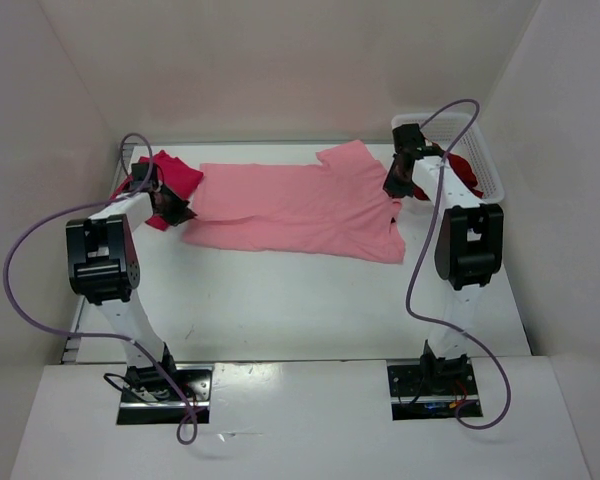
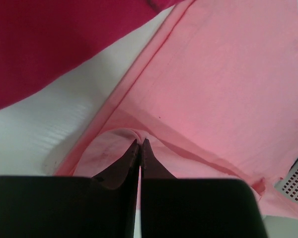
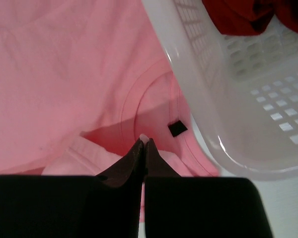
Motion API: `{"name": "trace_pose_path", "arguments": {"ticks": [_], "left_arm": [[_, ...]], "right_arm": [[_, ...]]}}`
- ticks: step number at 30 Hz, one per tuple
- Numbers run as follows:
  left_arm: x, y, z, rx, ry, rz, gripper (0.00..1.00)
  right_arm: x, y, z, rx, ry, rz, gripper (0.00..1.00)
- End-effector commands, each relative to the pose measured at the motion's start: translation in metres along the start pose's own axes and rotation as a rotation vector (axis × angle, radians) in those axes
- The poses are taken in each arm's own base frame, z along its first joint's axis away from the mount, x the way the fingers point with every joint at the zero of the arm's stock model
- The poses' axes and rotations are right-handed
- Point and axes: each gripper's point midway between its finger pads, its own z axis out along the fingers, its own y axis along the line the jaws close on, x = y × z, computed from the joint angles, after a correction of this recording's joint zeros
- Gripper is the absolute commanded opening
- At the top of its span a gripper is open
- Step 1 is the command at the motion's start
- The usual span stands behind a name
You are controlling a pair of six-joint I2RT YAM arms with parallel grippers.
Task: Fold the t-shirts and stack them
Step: Fold the flattened tshirt in 1/3 of the way
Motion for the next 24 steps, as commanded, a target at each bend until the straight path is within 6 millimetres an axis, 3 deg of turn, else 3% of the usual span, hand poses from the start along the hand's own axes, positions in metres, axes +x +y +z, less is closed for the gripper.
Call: {"name": "trace_pose_path", "arguments": {"ticks": [1, 3, 4, 5, 6, 8, 10, 12, 13, 14, 15, 16, 17, 18, 19, 21, 24], "left_arm": [[-0.008, -0.002, 0.011, -0.014, -0.026, 0.013, 0.03], [-0.012, -0.002, 0.009, -0.023, -0.048, 0.005, 0.11], [-0.012, -0.002, 0.009, -0.023, -0.048, 0.005, 0.25], [-0.015, -0.008, 0.003, -0.01, -0.061, 0.009, 0.33], [-0.015, -0.009, -0.001, -0.006, -0.065, 0.001, 0.39], [-0.017, -0.014, -0.018, 0.007, -0.1, 0.008, 0.51], [-0.026, -0.024, -0.045, 0.037, -0.171, 0.021, 0.54], [-0.018, -0.014, -0.056, 0.021, -0.186, 0.03, 0.54], [-0.017, -0.018, -0.07, 0.04, -0.208, 0.046, 0.52], [-0.01, -0.012, -0.073, 0.031, -0.199, 0.044, 0.49], [0.004, 0.003, -0.07, 0.005, -0.173, 0.046, 0.43], [0.009, 0.006, -0.075, 0.006, -0.174, 0.047, 0.4], [0.015, 0.013, -0.073, -0.005, -0.162, 0.044, 0.39], [0.023, 0.022, -0.07, -0.022, -0.144, 0.039, 0.39], [0.036, 0.033, -0.065, -0.039, -0.107, 0.032, 0.39], [0.035, 0.047, -0.059, -0.054, -0.089, -0.001, 0.41], [0.034, 0.056, -0.05, -0.056, -0.078, -0.034, 0.46]], "right_arm": [[-0.039, 0.013, 0.003, -0.023, -0.11, 0.026, 0.0], [-0.044, 0.016, 0.004, -0.029, -0.12, 0.028, 0.0], [-0.044, 0.016, 0.004, -0.029, -0.12, 0.028, 0.03], [-0.047, 0.018, 0.005, -0.031, -0.124, 0.029, 0.08], [-0.045, 0.021, 0.004, -0.051, -0.113, 0.037, 0.19], [-0.052, 0.028, -0.013, -0.094, -0.132, 0.041, 0.3], [-0.058, 0.034, -0.03, -0.115, -0.157, 0.038, 0.35], [-0.066, 0.033, -0.056, -0.137, -0.195, 0.045, 0.35], [-0.057, 0.03, -0.058, -0.139, -0.18, 0.042, 0.33], [-0.058, 0.034, -0.078, -0.172, -0.208, 0.04, 0.25], [-0.051, 0.032, -0.084, -0.186, -0.195, 0.046, 0.18], [-0.029, 0.024, -0.076, -0.177, -0.153, 0.049, 0.06], [-0.02, 0.022, -0.078, -0.187, -0.141, 0.047, 0.01], [-0.014, 0.02, -0.089, -0.212, -0.151, 0.058, 0.01], [0.018, 0.009, -0.078, -0.198, -0.075, 0.056, 0.01], [0.048, -0.006, -0.076, -0.185, -0.032, 0.051, 0.01], [0.077, -0.022, -0.075, -0.16, 0.011, 0.056, 0.01]]}}
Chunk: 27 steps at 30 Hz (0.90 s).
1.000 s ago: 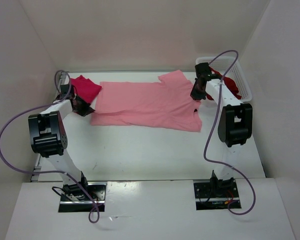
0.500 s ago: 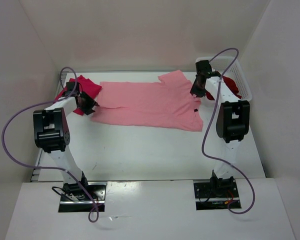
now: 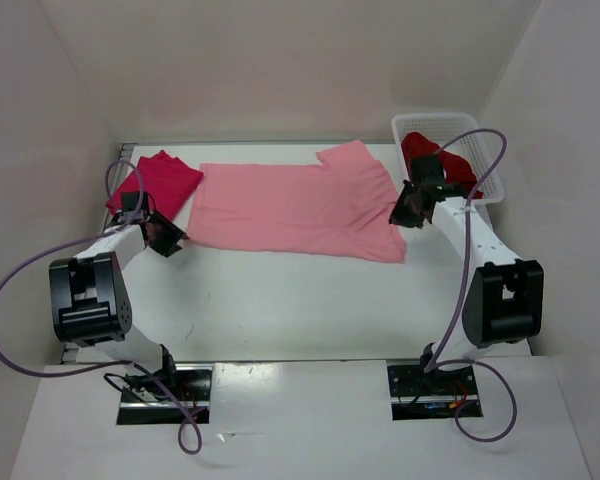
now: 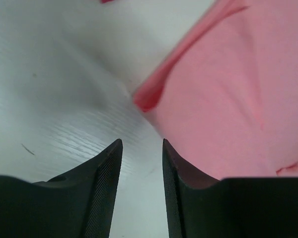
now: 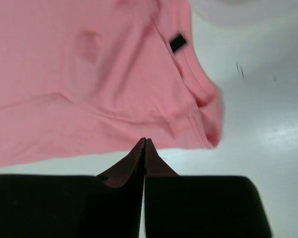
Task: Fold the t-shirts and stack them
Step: Fold the flattened tshirt in 1/3 of the way
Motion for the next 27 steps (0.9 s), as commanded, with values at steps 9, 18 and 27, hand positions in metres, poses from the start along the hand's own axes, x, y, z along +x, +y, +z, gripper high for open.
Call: {"name": "trace_pose_path", "arguments": {"ticks": [9, 18, 27], "left_arm": [[0.005, 0.014, 0.043, -0.014, 0.077, -0.078, 0.41], [0.005, 0.014, 0.042, -0.006, 0.071, -0.056, 0.05], [0.012, 0.02, 0.035, -0.016, 0.084, -0.031, 0.0]], "right_arm": [[0.067, -0.066, 0.025, 0.12, 0.16, 0.121, 0.5], [0.099, -0.081, 0.054, 0.165, 0.255, 0.159, 0.41], [0.094, -0.079, 0.078, 0.185, 0.247, 0.207, 0.05]]}}
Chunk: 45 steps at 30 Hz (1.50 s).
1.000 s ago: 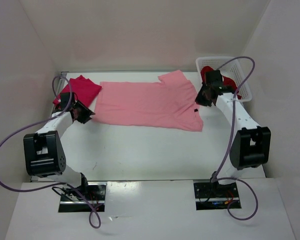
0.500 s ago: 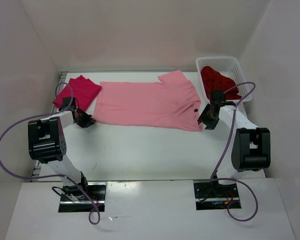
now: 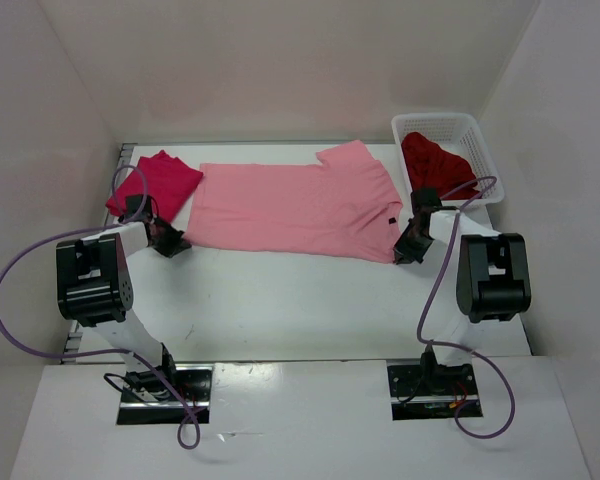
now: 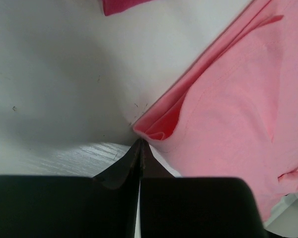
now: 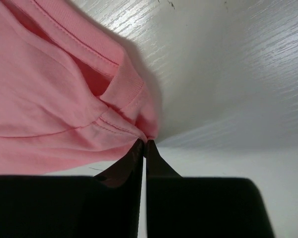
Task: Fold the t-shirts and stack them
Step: Fold the flattened tshirt in 1/3 of the way
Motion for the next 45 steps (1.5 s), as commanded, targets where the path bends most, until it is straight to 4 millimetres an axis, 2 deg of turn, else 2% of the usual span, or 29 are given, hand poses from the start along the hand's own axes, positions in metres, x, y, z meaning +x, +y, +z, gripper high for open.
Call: {"name": "trace_pose_path", "arguments": {"ticks": [1, 2, 4, 7, 8, 9, 11, 12, 13, 14, 16, 17, 18, 19, 20, 21, 22, 23, 24, 28, 33, 36, 39, 40, 42, 43, 45], "left_arm": [[-0.004, -0.007, -0.012, 0.03, -0.028, 0.048, 0.0], [0.0, -0.004, -0.015, 0.023, -0.021, 0.046, 0.0], [0.007, 0.0, -0.026, 0.018, -0.017, 0.058, 0.0], [0.014, 0.01, -0.044, 0.015, -0.015, 0.052, 0.0], [0.014, 0.01, -0.053, 0.03, -0.023, 0.058, 0.0], [0.024, 0.016, -0.056, 0.02, 0.006, 0.062, 0.0], [0.022, 0.021, -0.069, 0.022, -0.006, 0.052, 0.0], [0.03, 0.026, -0.072, 0.016, 0.017, 0.057, 0.0], [0.024, 0.027, -0.082, 0.021, -0.009, 0.041, 0.0], [0.029, 0.029, -0.085, 0.025, 0.003, 0.038, 0.0], [0.02, 0.028, -0.097, 0.035, -0.049, 0.04, 0.0], [0.022, 0.03, -0.099, 0.037, -0.052, 0.041, 0.0], [0.015, 0.022, -0.104, 0.066, -0.087, 0.044, 0.0], [0.021, 0.024, -0.099, 0.081, -0.073, 0.032, 0.11], [0.015, 0.013, -0.1, 0.126, -0.093, 0.018, 0.21], [0.022, 0.01, -0.091, 0.148, -0.038, 0.004, 0.31], [0.024, 0.01, -0.085, 0.154, -0.012, 0.0, 0.38], [0.021, 0.002, -0.081, 0.178, -0.002, 0.003, 0.44], [0.025, 0.004, -0.068, 0.155, 0.033, -0.002, 0.48], [0.022, -0.017, -0.049, 0.189, 0.043, 0.036, 0.6], [0.016, -0.04, -0.038, 0.233, 0.029, 0.032, 0.61], [0.018, -0.055, -0.032, 0.249, 0.033, 0.046, 0.56], [0.015, -0.049, -0.022, 0.205, 0.001, 0.039, 0.51], [0.015, -0.038, -0.011, 0.162, 0.003, 0.028, 0.5], [0.009, -0.043, -0.006, 0.162, 0.002, 0.029, 0.46], [0.013, -0.037, 0.002, 0.142, 0.021, 0.022, 0.44], [0.013, -0.038, 0.004, 0.146, 0.029, 0.021, 0.39]], "right_arm": [[-0.016, 0.005, 0.008, 0.008, -0.055, 0.028, 0.0], [-0.014, 0.003, 0.002, 0.013, -0.049, 0.028, 0.0], [-0.013, 0.009, -0.028, -0.065, -0.086, 0.044, 0.0], [0.003, -0.004, -0.051, -0.066, -0.076, 0.071, 0.0], [0.002, 0.001, -0.07, -0.111, -0.102, 0.068, 0.0], [0.002, 0.002, -0.08, -0.123, -0.116, 0.077, 0.0], [0.002, 0.003, -0.104, -0.151, -0.129, 0.083, 0.0], [0.003, -0.002, -0.109, -0.133, -0.133, 0.068, 0.0], [0.007, -0.011, -0.115, -0.097, -0.132, 0.051, 0.0], [0.011, -0.014, -0.118, -0.093, -0.128, 0.051, 0.0], [0.015, -0.02, -0.126, -0.082, -0.12, 0.048, 0.0], [0.014, -0.02, -0.131, -0.087, -0.128, 0.039, 0.0], [0.014, -0.02, -0.134, -0.094, -0.138, 0.029, 0.0], [0.014, -0.02, -0.134, -0.094, -0.138, 0.029, 0.0], [0.015, -0.018, -0.132, -0.098, -0.124, 0.028, 0.0], [0.016, -0.019, -0.13, -0.091, -0.116, 0.016, 0.0], [0.017, -0.018, -0.13, -0.098, -0.111, 0.006, 0.0], [0.015, -0.017, -0.127, -0.096, -0.108, 0.006, 0.0], [0.017, -0.016, -0.127, -0.105, -0.101, -0.004, 0.0], [0.015, -0.011, -0.128, -0.131, -0.105, -0.016, 0.0], [0.018, -0.011, -0.128, -0.14, -0.1, -0.027, 0.0], [0.017, -0.009, -0.129, -0.152, -0.102, -0.028, 0.0], [0.017, -0.009, -0.129, -0.153, -0.102, -0.028, 0.0], [0.017, -0.009, -0.129, -0.153, -0.102, -0.028, 0.0], [0.017, -0.009, -0.129, -0.153, -0.102, -0.028, 0.0], [0.017, -0.009, -0.129, -0.153, -0.102, -0.028, 0.0], [0.015, -0.007, -0.129, -0.158, -0.109, -0.028, 0.0]]}}
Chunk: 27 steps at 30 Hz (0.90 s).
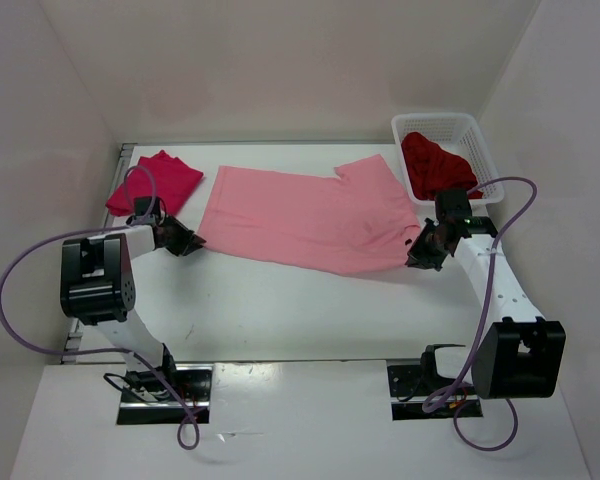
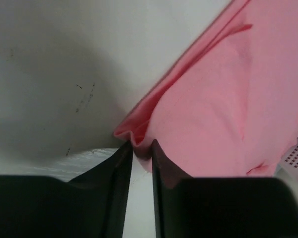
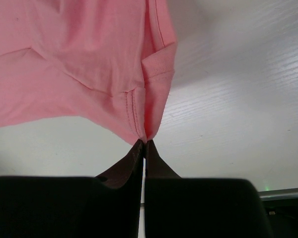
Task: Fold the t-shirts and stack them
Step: Fold the flattened tshirt in 1/3 of the way
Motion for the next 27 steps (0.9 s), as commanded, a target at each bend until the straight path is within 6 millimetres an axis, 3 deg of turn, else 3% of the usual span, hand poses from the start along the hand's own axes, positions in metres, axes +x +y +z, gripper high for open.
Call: {"name": "trace_pose_path", "arguments": {"ticks": [1, 4, 6, 7, 10, 14, 18, 23, 27], "left_arm": [[-0.016, -0.008, 0.006, 0.011, -0.036, -0.003, 0.27], [-0.019, -0.001, -0.002, -0.04, -0.064, 0.02, 0.05], [-0.017, 0.009, -0.011, -0.076, -0.073, 0.026, 0.0], [-0.023, 0.011, -0.022, -0.071, -0.097, 0.035, 0.0], [-0.013, 0.039, -0.041, -0.105, -0.076, 0.019, 0.0], [0.012, 0.067, -0.067, -0.157, -0.036, -0.017, 0.0], [0.027, 0.068, -0.097, -0.17, -0.049, -0.018, 0.0], [0.038, 0.062, -0.122, -0.175, -0.056, -0.072, 0.12], [0.045, 0.068, -0.141, -0.245, -0.043, -0.118, 0.32]], "right_arm": [[-0.011, 0.006, -0.009, -0.028, -0.039, -0.008, 0.0], [-0.011, 0.006, -0.007, -0.023, -0.031, -0.007, 0.0], [-0.01, 0.005, -0.004, -0.018, -0.024, -0.016, 0.0], [-0.01, 0.005, -0.004, -0.017, -0.024, -0.016, 0.0], [-0.005, 0.001, -0.005, 0.002, 0.004, -0.022, 0.0], [0.004, -0.008, -0.014, 0.033, 0.029, -0.051, 0.01], [0.016, -0.01, -0.017, 0.033, 0.07, -0.059, 0.02], [0.036, -0.01, -0.019, 0.054, 0.144, -0.081, 0.01], [0.06, -0.019, -0.018, 0.083, 0.198, -0.081, 0.01]]}}
